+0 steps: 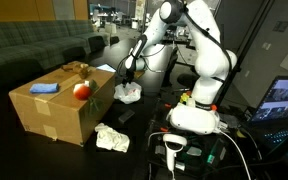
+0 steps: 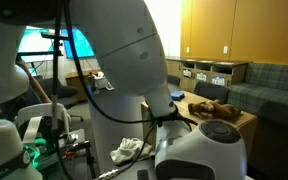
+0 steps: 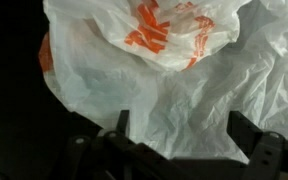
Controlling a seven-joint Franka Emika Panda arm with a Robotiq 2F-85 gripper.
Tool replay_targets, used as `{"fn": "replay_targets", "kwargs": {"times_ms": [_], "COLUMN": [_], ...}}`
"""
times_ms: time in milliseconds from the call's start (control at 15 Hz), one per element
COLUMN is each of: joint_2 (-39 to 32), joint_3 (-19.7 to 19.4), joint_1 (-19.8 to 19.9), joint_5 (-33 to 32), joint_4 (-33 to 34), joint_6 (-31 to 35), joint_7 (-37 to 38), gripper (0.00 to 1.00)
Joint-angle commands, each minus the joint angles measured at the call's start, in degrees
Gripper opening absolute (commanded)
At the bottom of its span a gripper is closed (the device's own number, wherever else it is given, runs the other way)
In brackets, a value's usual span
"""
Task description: Put the objects on the box onto the table and the objects on the table on to the box
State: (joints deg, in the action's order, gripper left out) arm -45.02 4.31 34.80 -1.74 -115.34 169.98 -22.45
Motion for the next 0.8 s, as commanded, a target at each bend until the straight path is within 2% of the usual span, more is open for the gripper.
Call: {"fn": "replay_targets", "kwargs": {"times_ms": [0, 533, 733], "joint_2": [-5.3, -11.7, -12.9], "joint_3": [3.1, 6.5, 6.5], "joint_1": [3.0, 5.3, 4.3], "joint_5": [0.0, -0.5, -0.6], "joint_4": [7.2, 13.7, 15.4], "joint_6": [-2.4, -7.8, -11.2], "joint_7": [-2.6, -7.8, -9.4], "gripper": [1.00, 1.00, 1.00]}}
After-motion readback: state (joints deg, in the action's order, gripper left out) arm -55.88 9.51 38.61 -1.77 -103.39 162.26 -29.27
